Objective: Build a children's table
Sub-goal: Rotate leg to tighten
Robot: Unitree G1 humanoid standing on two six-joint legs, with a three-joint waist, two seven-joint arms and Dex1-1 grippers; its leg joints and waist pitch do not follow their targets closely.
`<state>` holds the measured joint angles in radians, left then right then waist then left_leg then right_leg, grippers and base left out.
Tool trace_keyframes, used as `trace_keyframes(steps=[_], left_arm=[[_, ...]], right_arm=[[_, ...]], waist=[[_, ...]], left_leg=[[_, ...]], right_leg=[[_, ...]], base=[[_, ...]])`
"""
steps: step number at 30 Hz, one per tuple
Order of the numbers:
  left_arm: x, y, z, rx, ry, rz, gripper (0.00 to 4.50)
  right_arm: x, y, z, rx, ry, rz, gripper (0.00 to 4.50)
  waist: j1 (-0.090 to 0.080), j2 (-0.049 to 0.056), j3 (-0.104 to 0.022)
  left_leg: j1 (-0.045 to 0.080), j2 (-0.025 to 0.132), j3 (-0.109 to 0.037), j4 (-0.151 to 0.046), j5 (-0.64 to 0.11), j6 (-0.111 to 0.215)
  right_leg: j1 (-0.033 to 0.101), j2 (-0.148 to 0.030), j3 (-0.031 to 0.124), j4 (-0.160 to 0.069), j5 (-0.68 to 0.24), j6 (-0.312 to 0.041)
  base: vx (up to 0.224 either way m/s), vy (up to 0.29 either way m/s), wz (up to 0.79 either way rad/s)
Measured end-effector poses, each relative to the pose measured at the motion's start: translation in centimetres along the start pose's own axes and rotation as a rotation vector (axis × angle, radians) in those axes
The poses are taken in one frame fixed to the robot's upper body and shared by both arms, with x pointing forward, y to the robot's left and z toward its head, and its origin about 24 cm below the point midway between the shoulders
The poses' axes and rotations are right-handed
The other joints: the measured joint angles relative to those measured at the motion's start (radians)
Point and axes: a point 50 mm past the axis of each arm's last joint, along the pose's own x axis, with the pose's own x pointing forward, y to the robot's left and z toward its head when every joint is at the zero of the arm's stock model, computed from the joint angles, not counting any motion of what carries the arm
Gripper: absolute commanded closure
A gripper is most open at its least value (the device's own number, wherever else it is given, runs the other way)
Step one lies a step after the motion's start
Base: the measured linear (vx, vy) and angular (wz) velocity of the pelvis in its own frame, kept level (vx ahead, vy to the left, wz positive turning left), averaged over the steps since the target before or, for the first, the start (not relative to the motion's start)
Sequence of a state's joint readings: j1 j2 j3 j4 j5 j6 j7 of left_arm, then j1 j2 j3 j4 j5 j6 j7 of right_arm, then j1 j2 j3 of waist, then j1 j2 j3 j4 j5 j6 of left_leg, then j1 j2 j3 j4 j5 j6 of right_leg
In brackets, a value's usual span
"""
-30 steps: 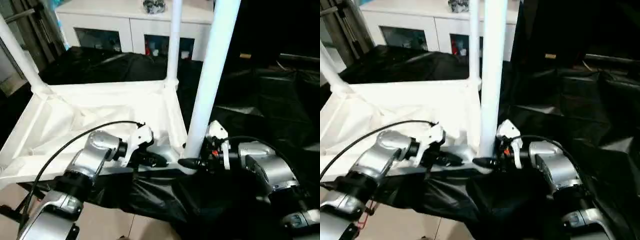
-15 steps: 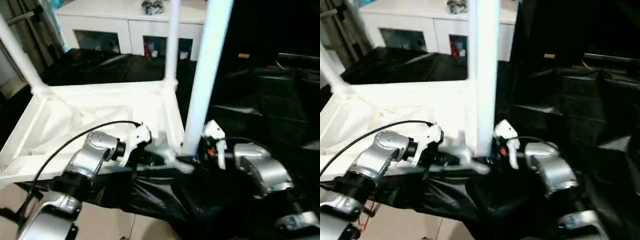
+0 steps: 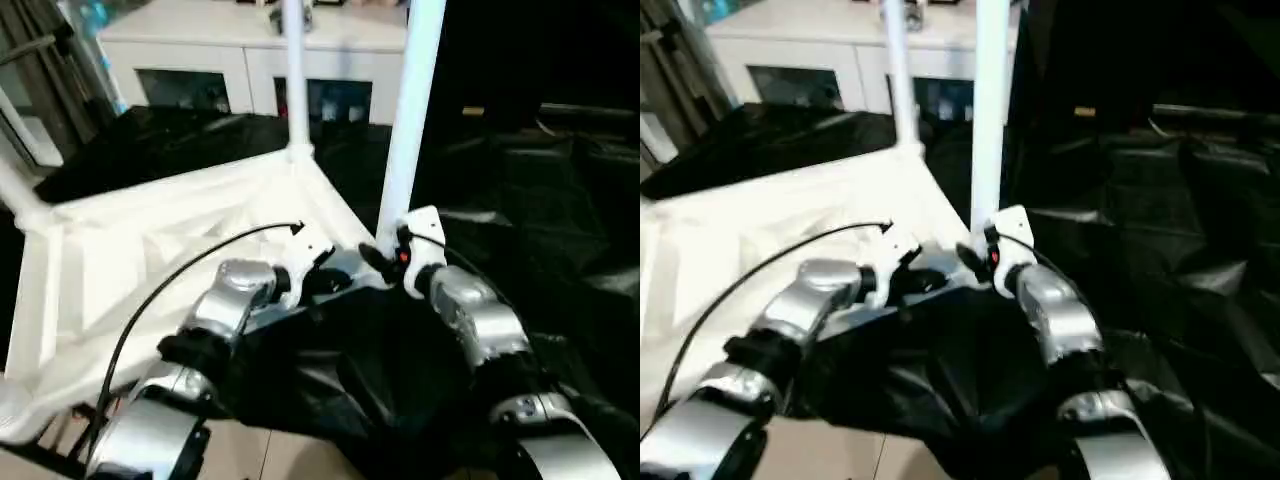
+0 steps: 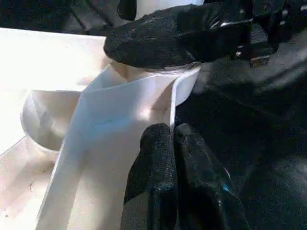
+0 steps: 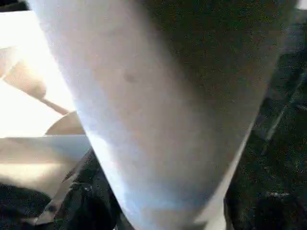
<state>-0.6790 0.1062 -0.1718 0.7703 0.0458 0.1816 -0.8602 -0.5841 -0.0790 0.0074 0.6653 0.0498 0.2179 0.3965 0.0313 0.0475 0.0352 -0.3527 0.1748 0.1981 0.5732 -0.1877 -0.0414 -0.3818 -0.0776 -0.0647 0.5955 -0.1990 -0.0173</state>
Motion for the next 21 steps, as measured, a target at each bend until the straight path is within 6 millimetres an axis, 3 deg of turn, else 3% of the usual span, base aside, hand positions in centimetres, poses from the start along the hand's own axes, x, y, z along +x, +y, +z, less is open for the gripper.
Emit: trace_keyframes(steps=[4, 5, 11, 15, 21], left_arm=[[0.0, 0.0, 0.0, 0.001, -0.001, -0.004, 4.5], [-0.1, 0.0, 0.0, 0.004, -0.001, -0.015, 4.5], [-1.0, 0.2, -0.2, 0.021, 0.006, -0.098, 4.5], [-2.3, -0.3, -0.8, 0.065, 0.026, -0.247, 4.5], [-3.8, -0.5, -1.2, 0.102, 0.074, -0.384, 4.5]], right_arm=[[0.1, 0.2, 0.0, -0.002, -0.001, 0.013, 1.04], [0.0, 0.1, 0.0, -0.009, -0.001, 0.037, 0.79], [-1.5, -0.4, -0.1, -0.07, 0.014, 0.204, 0.69], [-4.0, -1.1, -0.6, -0.154, 0.083, 0.451, 0.69], [-5.9, -0.7, -1.0, -0.192, 0.146, 0.683, 0.69]], waist=[[-0.001, 0.001, -0.001], [-0.002, 0.002, 0.0], [-0.001, 0.003, 0.001], [0.011, 0.003, 0.001], [0.026, 0.001, 0.003]], left_leg=[[0.0, 0.001, 0.0, -0.001, 0.0, 0.0], [-0.001, 0.001, 0.0, -0.001, 0.0, 0.0], [-0.005, 0.001, 0.0, -0.001, -0.001, 0.001], [-0.006, 0.002, 0.0, -0.001, 0.0, 0.005], [-0.006, 0.002, 0.0, 0.001, -0.002, 0.003]], right_leg=[[0.0, 0.0, -0.001, 0.0, -0.001, 0.001], [-0.001, 0.0, -0.001, -0.001, -0.001, 0.001], [-0.003, 0.0, -0.002, -0.002, -0.001, 0.001], [-0.004, 0.0, -0.004, -0.002, -0.002, 0.001], [-0.003, 0.0, -0.003, -0.001, -0.002, 0.001]], base=[[0.0, 0.0, 0.0], [0.0, 0.0, 0.0], [0.0, 0.0, 0.0], [0.0, 0.0, 0.0], [0.0, 0.0, 0.0]])
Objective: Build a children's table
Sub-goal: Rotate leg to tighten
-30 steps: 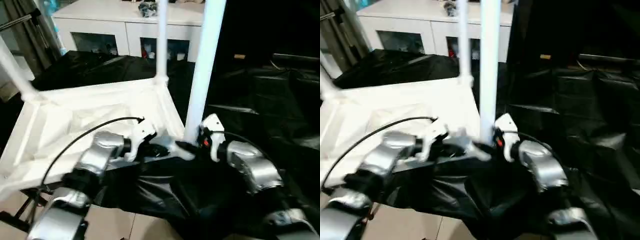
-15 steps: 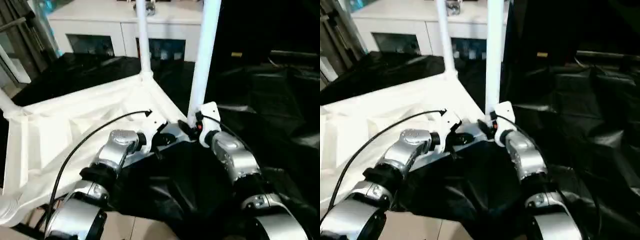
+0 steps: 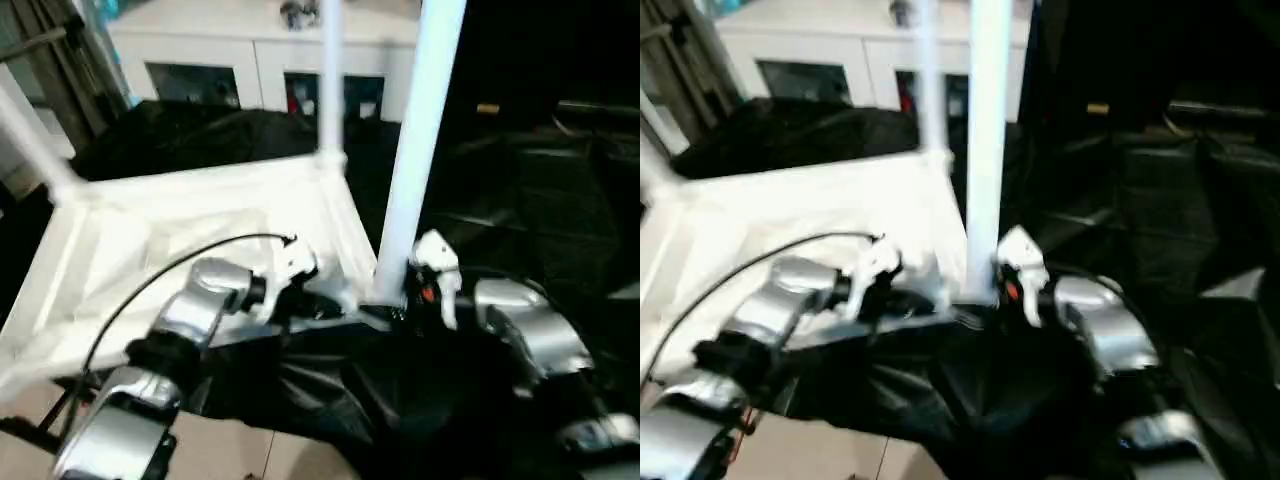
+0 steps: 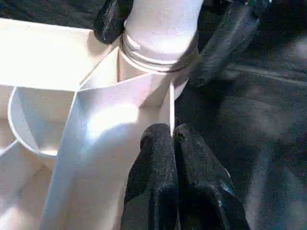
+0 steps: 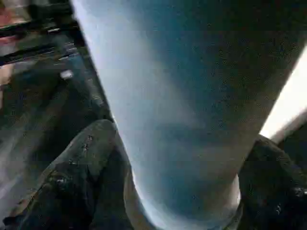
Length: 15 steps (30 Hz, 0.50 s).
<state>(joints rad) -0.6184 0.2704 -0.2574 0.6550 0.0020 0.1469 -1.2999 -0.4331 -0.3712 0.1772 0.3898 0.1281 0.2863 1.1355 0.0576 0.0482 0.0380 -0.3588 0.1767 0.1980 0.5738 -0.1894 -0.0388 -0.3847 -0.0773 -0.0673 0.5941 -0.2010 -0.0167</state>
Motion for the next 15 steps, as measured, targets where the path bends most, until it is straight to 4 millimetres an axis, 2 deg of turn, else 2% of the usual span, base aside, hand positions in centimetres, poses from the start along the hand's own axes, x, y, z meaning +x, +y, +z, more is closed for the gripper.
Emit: trace_keyframes(steps=[3, 4, 8, 12, 15], left_arm=[[-0.36, -0.23, -0.02, 0.015, 0.022, -0.04, 4.5], [-0.4, -0.27, -0.02, 0.017, 0.024, -0.047, 4.5], [-0.53, -0.47, -0.17, 0.018, 0.022, -0.059, 4.5], [-0.69, -0.53, -0.2, 0.021, 0.025, -0.066, 4.5], [-0.75, -0.56, -0.21, 0.02, 0.028, -0.07, 4.5]], right_arm=[[-0.24, 0.4, 0.11, -0.009, 0.027, 0.065, 0.69], [-0.27, 0.47, 0.11, -0.006, 0.027, 0.077, 0.92], [-0.33, 0.51, 0.08, 0.003, 0.032, 0.09, 1.04], [-0.28, 0.55, 0.12, 0.01, 0.034, 0.102, 1.42], [-0.26, 0.55, 0.15, 0.017, 0.036, 0.103, 1.5]], waist=[[0.002, -0.001, 0.001], [0.003, -0.002, 0.001], [0.004, -0.004, 0.002], [0.004, -0.006, 0.004], [0.005, -0.006, 0.004]], left_leg=[[0.0, 0.0, 0.0, 0.0, 0.0, 0.0], [0.0, 0.0, 0.0, 0.0, 0.0, 0.0], [0.0, 0.0, 0.0, 0.0, 0.0, 0.0], [0.0, 0.0, 0.0, 0.0, 0.0, 0.0], [0.0, 0.0, 0.0, 0.0, 0.0, 0.0]], right_leg=[[0.0, 0.0, 0.0, 0.0, 0.0, 0.0], [0.0, 0.0, 0.0, 0.0, 0.0, 0.0], [0.0, 0.0, 0.0, 0.0, 0.0, 0.0], [0.0, 0.0, 0.0, 0.0, 0.0, 0.0], [0.0, 0.0, 0.0, 0.0, 0.0, 0.0]], base=[[0.0, 0.0, 0.0], [0.0, 0.0, 0.0], [0.0, 0.0, 0.0], [0.0, 0.0, 0.0], [0.0, 0.0, 0.0]])
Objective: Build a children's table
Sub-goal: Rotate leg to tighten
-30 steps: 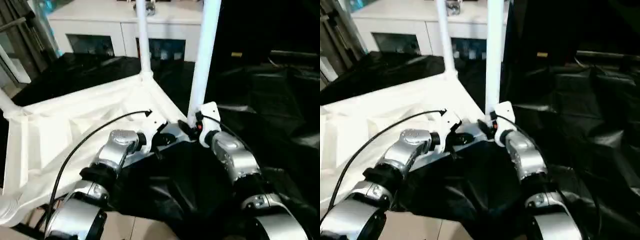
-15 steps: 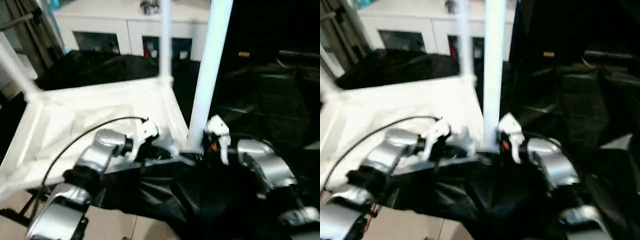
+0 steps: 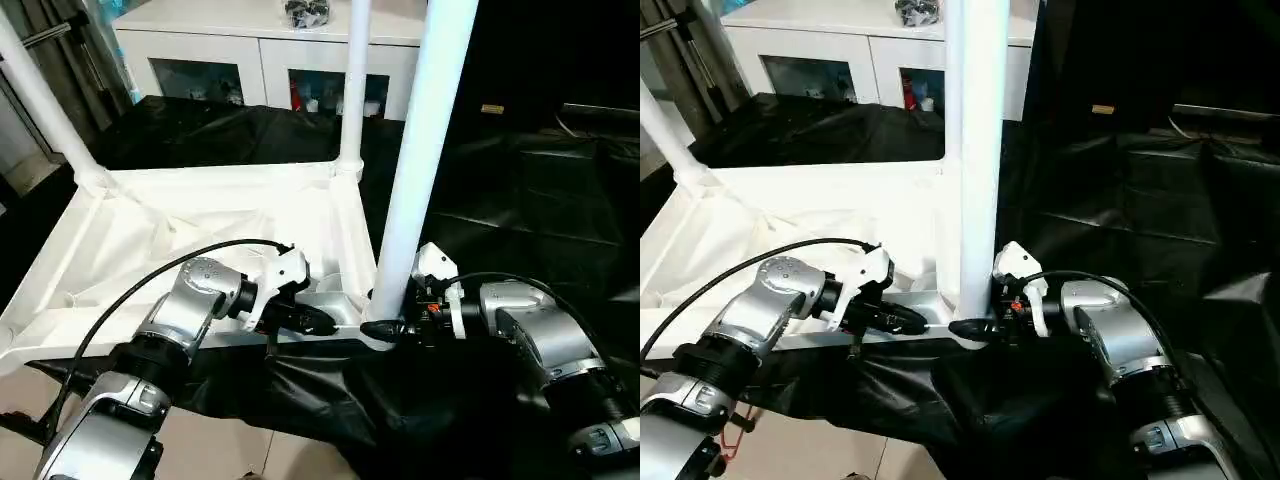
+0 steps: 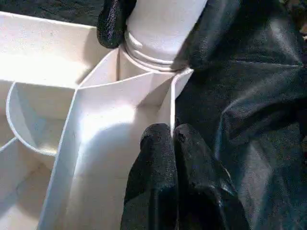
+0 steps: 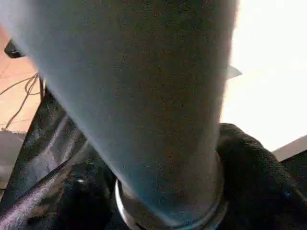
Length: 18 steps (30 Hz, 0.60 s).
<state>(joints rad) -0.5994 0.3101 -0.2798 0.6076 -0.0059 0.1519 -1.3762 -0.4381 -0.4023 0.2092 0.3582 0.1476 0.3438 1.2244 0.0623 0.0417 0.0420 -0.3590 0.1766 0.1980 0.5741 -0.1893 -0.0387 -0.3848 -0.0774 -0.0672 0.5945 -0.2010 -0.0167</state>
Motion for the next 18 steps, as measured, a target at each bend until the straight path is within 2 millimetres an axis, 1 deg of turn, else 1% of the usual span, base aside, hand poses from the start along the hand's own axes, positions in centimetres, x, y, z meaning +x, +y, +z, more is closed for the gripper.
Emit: trace_keyframes(steps=[1, 5, 8, 11, 13, 15, 18], left_arm=[[0.0, 0.0, 0.0, 0.0, 0.0, 0.0, 4.5], [0.0, 0.0, 0.0, -0.006, 0.0, 0.0, 4.5], [0.0, 0.0, -0.1, -0.018, -0.006, 0.012, 4.5], [-0.1, 0.5, -0.3, -0.039, -0.021, 0.091, 4.5], [0.6, 1.2, -0.2, -0.069, -0.041, 0.191, 4.5], [1.1, 1.8, 0.3, -0.076, -0.04, 0.256, 4.5], [2.0, 2.1, 0.5, -0.104, -0.057, 0.319, 4.5]], right_arm=[[0.0, 0.0, 0.0, 0.0, 0.0, 0.0, 1.67], [0.0, 0.0, 0.0, 0.003, 0.001, 0.001, 1.84], [0.1, 0.0, -0.1, 0.002, -0.012, -0.023, 1.88], [0.9, -0.5, -0.2, 0.012, -0.052, -0.133, 1.91], [1.8, -1.4, -0.2, 0.042, -0.092, -0.283, 1.92], [2.3, -2.2, 0.0, 0.066, -0.107, -0.392, 1.92], [3.0, -2.9, 0.2, 0.123, -0.139, -0.515, 1.92]], waist=[[0.0, 0.0, 0.0], [0.0, 0.0, 0.0], [-0.001, 0.001, -0.001], [-0.006, 0.002, -0.001], [-0.015, 0.001, -0.002], [-0.025, 0.001, -0.002], [-0.035, 0.002, -0.002]], left_leg=[[0.0, 0.0, 0.0, 0.0, 0.0, 0.0], [0.0, 0.0, 0.0, 0.0, 0.0, 0.0], [0.0, 0.0, 0.0, 0.0, 0.0, 0.0], [0.003, 0.0, 0.0, 0.001, 0.001, -0.001], [0.008, 0.0, 0.0, 0.002, 0.001, -0.002], [0.008, -0.001, 0.0, 0.004, 0.002, -0.002], [0.009, -0.001, 0.0, 0.005, 0.002, -0.002]], right_leg=[[0.0, 0.0, 0.0, 0.0, 0.0, 0.0], [0.0, 0.0, 0.0, 0.0, 0.0, 0.0], [0.0, 0.0, 0.0, 0.0, 0.0, 0.0], [0.001, 0.0, 0.0, 0.002, 0.001, -0.001], [0.006, 0.0, 0.001, 0.002, 0.001, -0.001], [0.006, -0.001, 0.001, 0.0, -0.002, 0.004], [0.007, -0.001, 0.003, -0.001, -0.002, 0.004]], base=[[0.0, 0.0, 0.0], [0.0, 0.0, 0.0], [0.0, 0.0, 0.0], [0.0, 0.0, 0.0], [0.0, 0.0, 0.0], [0.0, 0.0, 0.0], [0.0, 0.0, 0.0]])
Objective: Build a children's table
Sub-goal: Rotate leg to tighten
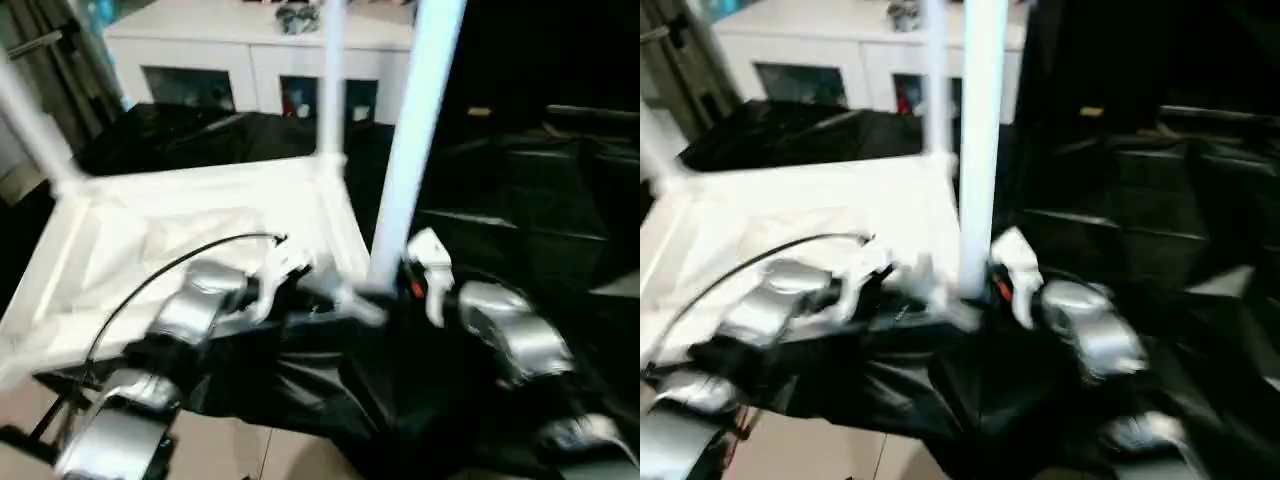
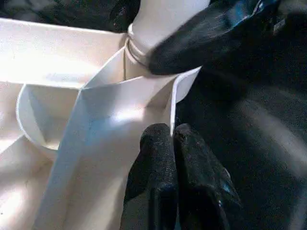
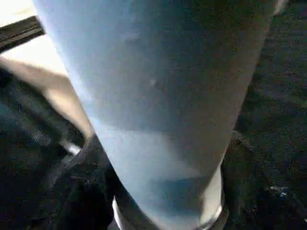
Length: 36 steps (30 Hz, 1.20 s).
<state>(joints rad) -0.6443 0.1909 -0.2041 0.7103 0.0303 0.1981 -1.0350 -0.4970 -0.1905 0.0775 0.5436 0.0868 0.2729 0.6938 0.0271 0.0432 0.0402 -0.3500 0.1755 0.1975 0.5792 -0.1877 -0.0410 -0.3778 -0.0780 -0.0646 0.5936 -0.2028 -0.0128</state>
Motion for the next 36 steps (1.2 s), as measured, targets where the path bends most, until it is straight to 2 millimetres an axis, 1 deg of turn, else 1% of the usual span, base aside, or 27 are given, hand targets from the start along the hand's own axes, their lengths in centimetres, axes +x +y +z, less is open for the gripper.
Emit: trace_keyframes(steps=[3, 6, 7, 8, 9, 11, 13, 14, 16, 18, 22, 25, 27, 32, 33, 35, 36], left_arm=[[1.3, 0.2, 0.7, -0.026, -0.009, 0.085, 4.5], [2.0, 0.1, 1.0, -0.045, -0.026, 0.12, 4.5], [2.0, 0.2, 1.1, -0.045, -0.026, 0.123, 4.5], [2.0, 0.2, 1.2, -0.044, -0.026, 0.124, 4.5], [2.1, 0.2, 1.2, -0.042, -0.027, 0.122, 4.5], [2.1, 0.2, 1.3, -0.039, -0.03, 0.118, 4.5], [2.1, 0.2, 1.3, -0.037, -0.031, 0.111, 4.5], [2.1, 0.2, 1.3, -0.034, -0.032, 0.108, 4.5], [1.8, 0.2, 1.3, -0.02, -0.032, 0.085, 4.5], [1.5, 0.1, 1.3, 0.002, -0.027, 0.049, 4.5], [0.7, -0.4, 0.8, 0.04, -0.024, -0.044, 4.5], [-0.2, -0.7, 0.4, 0.066, -0.013, -0.132, 4.5], [-1.1, -0.9, 0.1, 0.073, -0.003, -0.192, 4.5], [-2.0, -1.0, -0.2, 0.099, 0.041, -0.274, 4.5], [-2.3, -1.0, -0.2, 0.103, 0.051, -0.292, 4.5], [-2.6, -1.1, -0.2, 0.1, 0.067, -0.314, 4.5], [-2.7, -1.1, -0.2, 0.099, 0.074, -0.325, 4.5]], right_arm=[[1.5, -0.3, 0.6, 0.065, -0.023, -0.169, 1.92], [2.2, -0.2, 1.0, 0.095, -0.038, -0.253, 1.92], [2.3, -0.2, 1.1, 0.097, -0.041, -0.263, 1.57], [2.4, -0.3, 1.1, 0.097, -0.046, -0.265, 1.36], [2.4, -0.3, 1.1, 0.093, -0.047, -0.266, 1.22], [2.3, -0.2, 1.2, 0.09, -0.05, -0.253, 1.1], [2.2, -0.3, 1.2, 0.086, -0.051, -0.238, 0.8], [2.1, -0.4, 1.2, 0.082, -0.052, -0.225, 0.74], [1.5, -0.4, 1.1, 0.07, -0.055, -0.165, 0.69], [0.7, -0.6, 0.9, 0.042, -0.05, -0.1, 0.69], [-1.1, -0.8, 0.6, -0.022, -0.016, 0.074, 0.69], [-2.3, -0.4, 0.3, -0.066, 0.015, 0.215, 0.69], [-3.1, 0.0, 0.2, -0.084, 0.038, 0.321, 0.69], [-3.8, 0.8, 0.0, -0.099, 0.081, 0.456, 0.69], [-3.9, 1.0, 0.0, -0.107, 0.093, 0.484, 0.85], [-4.0, 1.2, 0.1, -0.116, 0.108, 0.517, 0.85], [-4.0, 1.3, 0.0, -0.115, 0.112, 0.533, 0.98]], waist=[[-0.008, 0.0, 0.0], [-0.011, 0.0, 0.0], [-0.011, 0.0, 0.0], [-0.011, 0.0, 0.0], [-0.011, 0.0, 0.0], [-0.01, 0.0, -0.001], [-0.008, 0.0, -0.001], [-0.007, 0.0, 0.0], [0.0, -0.001, 0.0], [0.004, 0.0, 0.001], [0.012, 0.002, 0.002], [0.02, 0.006, 0.005], [0.025, 0.005, 0.006], [0.031, 0.004, 0.007], [0.032, 0.003, 0.008], [0.033, 0.002, 0.008], [0.033, 0.002, 0.008]], left_leg=[[0.0, -0.001, 0.0, 0.001, 0.0, 0.0], [-0.001, -0.001, 0.0, 0.0, 0.0, 0.0], [-0.001, -0.001, 0.0, 0.0, 0.0, 0.0], [-0.001, -0.001, 0.0, -0.001, 0.0, 0.0], [-0.001, -0.001, 0.0, -0.002, -0.001, 0.001], [-0.002, -0.001, 0.0, -0.003, -0.001, 0.001], [-0.002, -0.001, -0.001, -0.004, -0.001, 0.001], [-0.002, -0.001, -0.001, -0.005, -0.001, 0.001], [-0.004, 0.0, -0.001, -0.005, -0.001, 0.001], [-0.006, 0.0, -0.001, -0.005, -0.001, 0.001], [-0.008, 0.001, -0.001, -0.005, -0.001, 0.002], [-0.009, 0.001, -0.001, -0.004, -0.001, 0.002], [-0.009, 0.001, -0.001, -0.004, -0.001, 0.002], [-0.009, 0.001, -0.001, -0.004, -0.001, 0.002], [-0.009, 0.001, -0.001, -0.004, -0.001, 0.002], [-0.009, 0.001, -0.001, -0.004, -0.001, 0.002], [-0.009, 0.001, -0.001, -0.004, -0.001, 0.002]], right_leg=[[-0.001, 0.0, 0.0, 0.0, 0.0, 0.0], [-0.001, 0.0, 0.0, 0.001, 0.001, -0.001], [-0.001, 0.0, 0.0, 0.0, 0.002, -0.003], [-0.001, 0.0, 0.0, 0.0, 0.004, -0.006], [-0.001, 0.0, 0.0, 0.0, 0.004, -0.006], [-0.002, 0.0, 0.0, 0.001, 0.005, -0.006], [-0.002, 0.0, -0.001, 0.001, 0.005, -0.006], [-0.003, 0.0, -0.001, 0.001, 0.005, -0.006], [-0.004, 0.0, -0.001, 0.001, 0.005, -0.006], [-0.006, 0.0, -0.002, 0.001, 0.005, -0.006], [-0.007, 0.001, -0.003, 0.0, 0.004, -0.006], [-0.007, 0.001, -0.003, 0.0, 0.004, -0.006], [-0.007, 0.0, -0.003, 0.0, 0.004, -0.006], [-0.007, 0.0, -0.002, 0.001, 0.004, -0.006], [-0.007, 0.0, -0.002, 0.0, 0.004, -0.006], [-0.007, 0.0, -0.002, 0.001, 0.004, -0.006], [-0.007, 0.0, -0.002, 0.001, 0.004, -0.006]], base=[[0.0, 0.0, 0.0], [0.0, 0.0, 0.0], [0.0, 0.0, 0.0], [0.0, 0.0, 0.0], [0.0, 0.0, 0.0], [0.0, 0.0, 0.0], [0.0, 0.0, 0.0], [0.0, 0.0, 0.0], [0.0, 0.0, 0.0], [0.0, 0.0, 0.0], [0.0, 0.0, 0.0], [0.0, 0.0, 0.0], [0.0, 0.0, 0.0], [0.0, 0.0, 0.0], [0.0, 0.0, 0.0], [0.0, 0.0, 0.0], [0.0, 0.0, 0.0]])
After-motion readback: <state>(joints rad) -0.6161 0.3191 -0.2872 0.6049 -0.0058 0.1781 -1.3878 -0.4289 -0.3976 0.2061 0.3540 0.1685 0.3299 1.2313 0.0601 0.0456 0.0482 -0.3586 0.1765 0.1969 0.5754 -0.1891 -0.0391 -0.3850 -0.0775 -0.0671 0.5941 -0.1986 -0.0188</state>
